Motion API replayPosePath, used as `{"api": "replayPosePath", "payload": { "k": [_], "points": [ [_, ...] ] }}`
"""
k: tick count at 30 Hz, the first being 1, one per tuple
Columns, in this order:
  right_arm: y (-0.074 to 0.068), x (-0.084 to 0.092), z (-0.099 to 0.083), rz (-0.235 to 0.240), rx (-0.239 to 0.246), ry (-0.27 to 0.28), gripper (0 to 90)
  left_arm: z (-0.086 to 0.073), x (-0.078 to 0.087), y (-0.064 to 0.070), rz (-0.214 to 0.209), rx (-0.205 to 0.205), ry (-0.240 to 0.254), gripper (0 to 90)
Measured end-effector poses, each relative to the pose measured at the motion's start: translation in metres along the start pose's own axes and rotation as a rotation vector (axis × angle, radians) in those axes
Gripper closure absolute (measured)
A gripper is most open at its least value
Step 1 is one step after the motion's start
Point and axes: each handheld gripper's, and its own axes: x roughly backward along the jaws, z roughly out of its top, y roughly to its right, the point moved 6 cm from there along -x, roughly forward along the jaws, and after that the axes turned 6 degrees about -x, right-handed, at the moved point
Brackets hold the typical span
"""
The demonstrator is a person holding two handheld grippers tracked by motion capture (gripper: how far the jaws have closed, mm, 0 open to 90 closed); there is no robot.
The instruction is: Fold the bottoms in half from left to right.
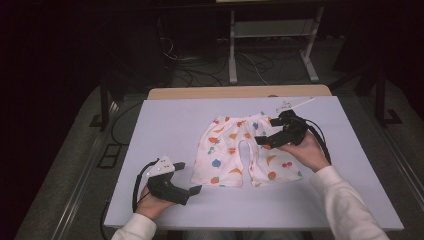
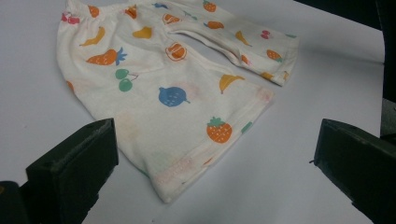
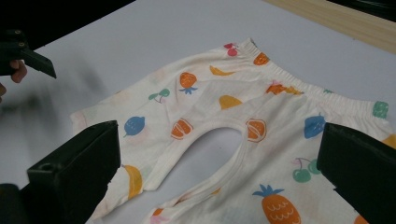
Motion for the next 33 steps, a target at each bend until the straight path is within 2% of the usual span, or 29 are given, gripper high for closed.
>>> {"api": "replayPosePath", "payload": {
  "k": [17,33],
  "points": [
    [0.004,-0.018,0.029,0.008,0.013,-0.017,0.0,0.0,0.0,0.0,0.001,0.002,0.003,0.0],
    [0.002,-0.049,0.055,0.021,0.028,-0.036,0.0,0.001,0.002,0.0,-0.001,0.009,0.014,0.0]
  ]
}}
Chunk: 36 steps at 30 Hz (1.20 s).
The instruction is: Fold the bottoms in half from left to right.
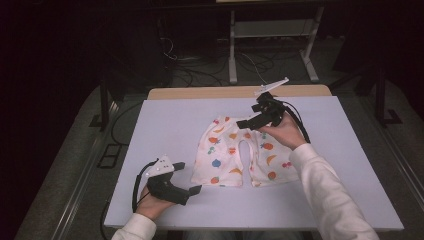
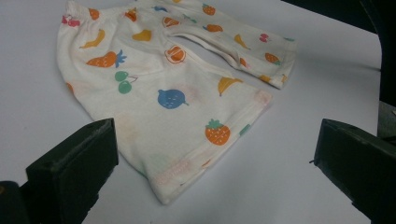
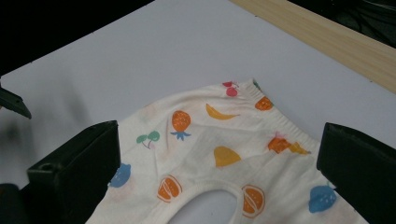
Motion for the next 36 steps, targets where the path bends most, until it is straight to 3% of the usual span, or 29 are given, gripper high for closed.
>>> {"api": "replayPosePath", "payload": {
  "k": [36],
  "points": [
    [0.007,-0.077,0.024,0.048,-0.038,-0.037,0.0,0.0,0.002,0.001,-0.003,0.001,0.006,0.0]
  ]
}}
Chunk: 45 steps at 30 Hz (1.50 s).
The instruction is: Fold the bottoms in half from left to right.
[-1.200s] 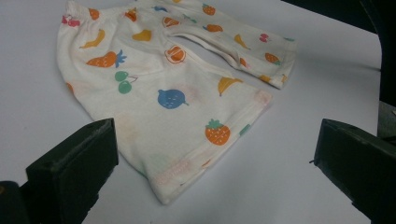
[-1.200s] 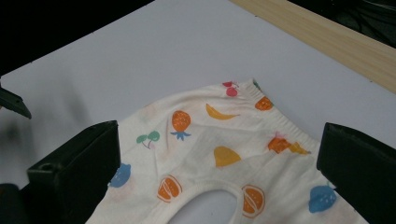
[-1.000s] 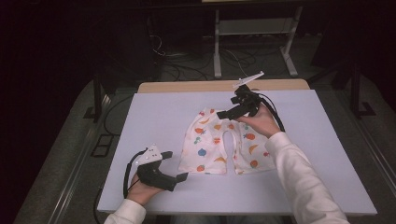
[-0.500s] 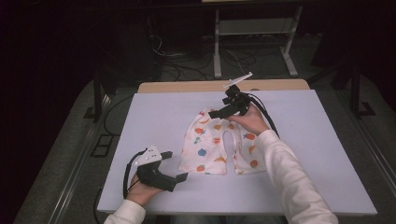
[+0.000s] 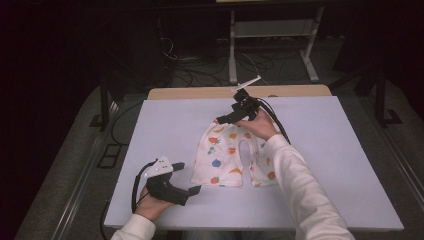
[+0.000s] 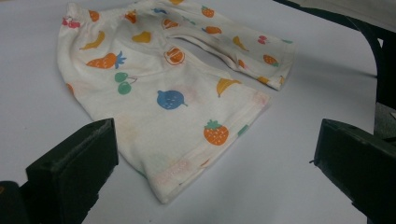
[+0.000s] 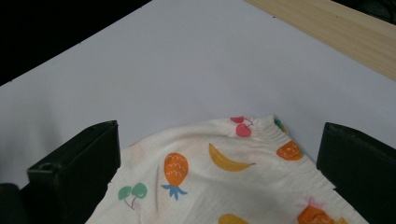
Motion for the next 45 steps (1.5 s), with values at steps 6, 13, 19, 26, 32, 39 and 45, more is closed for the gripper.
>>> {"api": "replayPosePath", "payload": {
  "k": [6,13,19,26,32,39,45],
  "points": [
    [0.006,-0.011,0.005,-0.002,-0.008,-0.003,0.0,0.0,0.0,0.0,-0.001,0.0,-0.001,0.0],
    [0.014,-0.022,0.009,-0.003,-0.009,-0.02,0.0,0.0,-0.002,0.001,-0.009,-0.008,-0.008,0.0],
    [0.021,-0.028,0.013,0.003,-0.016,-0.004,2.5,0.0,-0.001,0.0,-0.011,-0.005,-0.004,0.0],
    [0.03,-0.037,0.016,-0.001,-0.036,-0.018,3.1,0.0,-0.002,0.001,-0.013,-0.008,-0.01,0.0],
    [0.042,-0.043,0.015,0.004,-0.061,-0.01,10.0,0.0,-0.002,0.0,-0.012,-0.003,-0.005,0.0],
    [0.049,-0.052,0.007,0.017,-0.089,-0.035,18.4,0.0,-0.002,0.001,-0.011,-0.007,-0.008,0.0],
    [0.049,-0.054,0.004,0.032,-0.101,-0.048,28.8,-0.001,-0.002,0.0,-0.011,-0.006,-0.007,0.0]
  ]
}}
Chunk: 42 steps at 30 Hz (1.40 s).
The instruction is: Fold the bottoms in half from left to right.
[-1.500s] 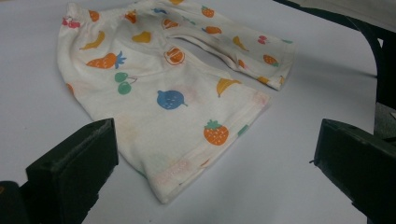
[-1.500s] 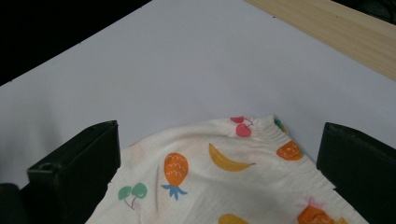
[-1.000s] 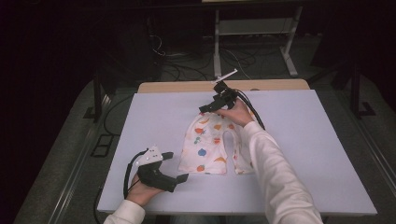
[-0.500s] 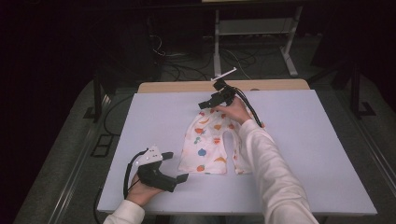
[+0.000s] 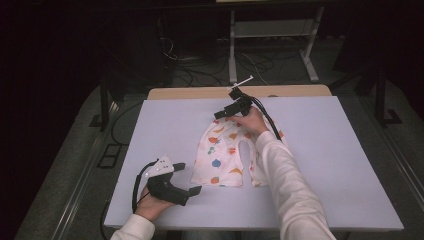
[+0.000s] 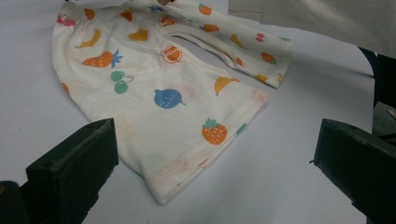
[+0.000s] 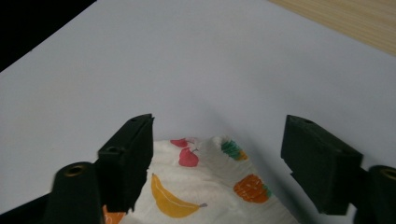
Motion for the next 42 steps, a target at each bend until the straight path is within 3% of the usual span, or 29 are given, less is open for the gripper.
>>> {"api": "replayPosePath", "payload": {
  "k": [8,9,11,12,15,19,24,29,36,42],
  "points": [
    [-0.001,-0.004,0.0,0.0,0.003,0.001,43.0,0.0,0.0,0.0,-0.001,-0.006,0.0,0.0],
    [-0.001,-0.005,-0.002,0.004,-0.007,-0.005,49.0,0.0,0.0,0.0,0.0,-0.006,0.001,0.0],
    [-0.001,-0.006,-0.002,0.006,-0.012,-0.006,51.0,0.0,0.0,0.0,0.0,-0.007,0.006,0.0],
    [-0.001,-0.007,-0.003,0.016,-0.024,-0.004,57.8,0.0,0.0,0.0,-0.001,-0.007,0.007,0.0],
    [-0.001,-0.008,-0.003,0.025,-0.042,0.003,62.1,0.001,-0.001,0.0,0.0,-0.009,0.009,0.0],
    [-0.001,-0.012,-0.004,0.012,-0.046,-0.008,62.9,0.001,-0.001,0.001,0.0,-0.011,0.01,0.0],
    [-0.001,-0.013,-0.003,-0.024,-0.059,-0.01,71.2,0.001,-0.001,0.001,-0.003,-0.012,0.007,0.0],
    [-0.001,-0.014,-0.004,-0.044,-0.05,-0.018,86.7,0.0,-0.003,0.001,-0.006,-0.017,0.0,0.0],
    [-0.004,-0.007,-0.004,-0.06,-0.054,-0.017,88.5,0.0,-0.003,0.001,-0.005,-0.009,0.0,0.0],
    [-0.011,-0.002,-0.004,-0.073,-0.027,-0.017,88.6,0.0,-0.002,-0.001,0.01,0.006,0.005,0.0]
  ]
}}
